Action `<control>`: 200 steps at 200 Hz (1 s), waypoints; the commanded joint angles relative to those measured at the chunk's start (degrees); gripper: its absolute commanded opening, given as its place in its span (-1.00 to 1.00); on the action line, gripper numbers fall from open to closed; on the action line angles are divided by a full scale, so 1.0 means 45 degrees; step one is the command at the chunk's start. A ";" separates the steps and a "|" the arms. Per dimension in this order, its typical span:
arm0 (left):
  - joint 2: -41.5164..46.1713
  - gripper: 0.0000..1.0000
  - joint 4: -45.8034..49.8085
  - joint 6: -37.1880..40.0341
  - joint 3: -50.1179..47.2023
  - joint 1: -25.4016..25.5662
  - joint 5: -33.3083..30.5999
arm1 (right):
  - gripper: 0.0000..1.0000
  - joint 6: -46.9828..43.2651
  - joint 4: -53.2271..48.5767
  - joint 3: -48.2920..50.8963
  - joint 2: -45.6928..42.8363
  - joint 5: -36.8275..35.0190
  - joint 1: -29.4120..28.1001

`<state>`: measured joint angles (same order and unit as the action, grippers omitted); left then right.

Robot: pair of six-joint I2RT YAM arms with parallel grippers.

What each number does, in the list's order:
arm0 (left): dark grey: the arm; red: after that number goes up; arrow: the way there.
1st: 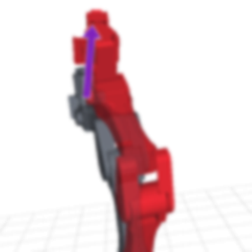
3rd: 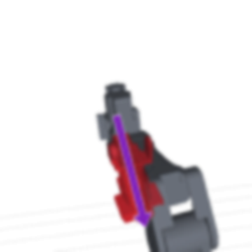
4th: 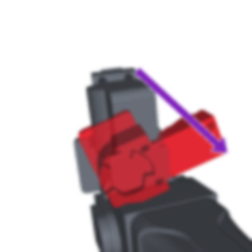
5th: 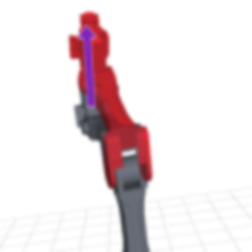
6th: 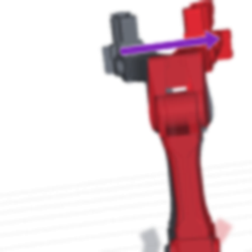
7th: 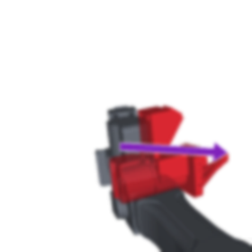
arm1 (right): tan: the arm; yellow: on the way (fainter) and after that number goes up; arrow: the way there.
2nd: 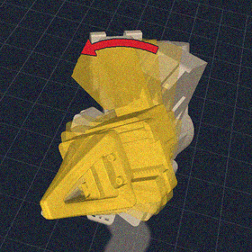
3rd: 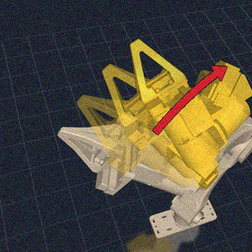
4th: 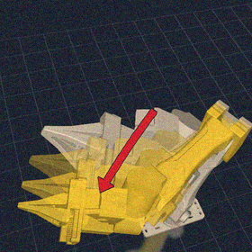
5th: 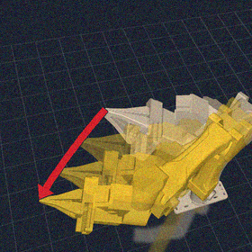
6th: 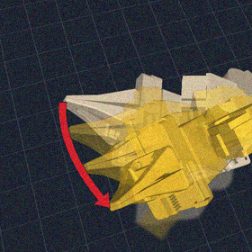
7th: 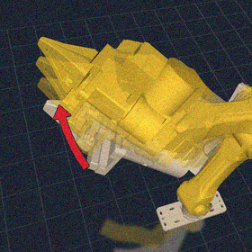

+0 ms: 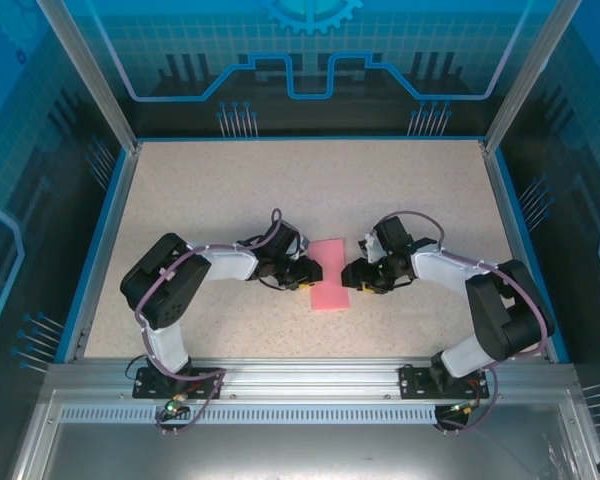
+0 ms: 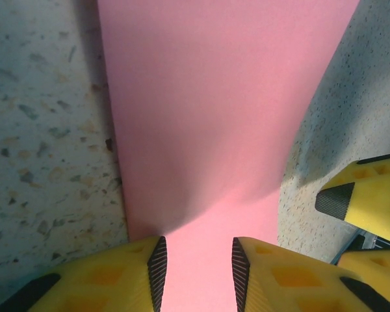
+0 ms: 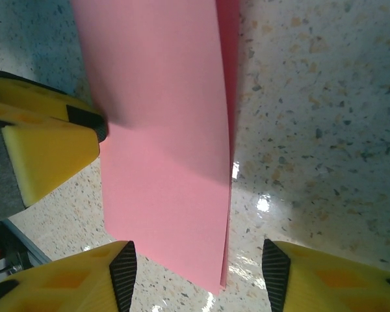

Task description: Fold a paper plane with a square sheet of paper (fold left side to right side)

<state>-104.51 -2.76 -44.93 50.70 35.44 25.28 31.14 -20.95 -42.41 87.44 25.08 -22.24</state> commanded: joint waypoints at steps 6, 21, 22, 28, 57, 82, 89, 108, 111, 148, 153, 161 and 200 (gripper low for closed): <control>0.0118 -0.29 0.0539 0.0179 -0.0397 0.0116 -0.0316 | 0.13 0.0336 0.0408 -0.0340 0.0235 0.0224 -0.0192; 0.0085 -0.29 0.0482 0.0160 -0.0425 0.0131 -0.0305 | 0.13 0.0337 0.0845 -0.0456 0.0310 0.0035 -0.0102; 0.0092 -0.29 0.0480 0.0160 -0.0416 0.0131 -0.0315 | 0.13 0.0342 0.0875 -0.0457 0.0313 0.0024 -0.0090; 0.0077 -0.29 0.0462 0.0160 -0.0425 0.0119 -0.0309 | 0.13 0.0348 0.1101 -0.0507 0.0349 0.0022 -0.0032; 0.0058 -0.29 0.0409 0.0150 -0.0425 0.0123 -0.0277 | 0.13 0.0113 0.1985 -0.0850 0.0747 0.0013 0.0258; 0.0024 -0.29 0.0311 0.0102 -0.0446 0.0152 -0.0268 | 0.13 -0.0251 0.2112 -0.1469 0.1291 -0.0084 0.0313; 0.0024 -0.29 0.0306 0.0101 -0.0441 0.0150 -0.0274 | 0.13 -0.0313 0.2161 -0.1597 0.1475 -0.0123 0.0311; 0.0039 -0.29 0.0316 0.0101 -0.0420 0.0166 -0.0259 | 0.12 -0.0319 0.2483 -0.1694 0.1911 -0.0019 0.0338; 0.0038 -0.29 0.0306 0.0101 -0.0425 0.0158 -0.0250 | 0.12 -0.0327 0.2553 -0.1688 0.1995 0.0015 0.0339; 0.0065 -0.29 0.0305 0.0120 -0.0426 0.0164 -0.0232 | 0.12 -0.0356 0.2751 -0.2176 0.2636 0.0139 0.0333; 0.0076 -0.29 0.0307 0.0120 -0.0415 0.0170 -0.0222 | 0.11 -0.0375 0.2806 -0.2176 0.2686 0.0176 0.0332; 0.0072 -0.29 0.0316 0.0120 -0.0416 0.0161 -0.0219 | 0.11 -0.0383 0.2871 -0.2157 0.2763 0.0219 0.0323; 0.0060 -0.29 0.0314 0.0111 -0.0387 0.0171 -0.0217 | 0.08 -0.0453 0.2954 -0.2215 0.3137 0.0403 0.0336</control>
<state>-104.40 -3.38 -44.95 50.35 35.48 25.30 30.15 -8.45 -51.11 99.96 25.17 -21.26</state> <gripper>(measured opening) 0.356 0.544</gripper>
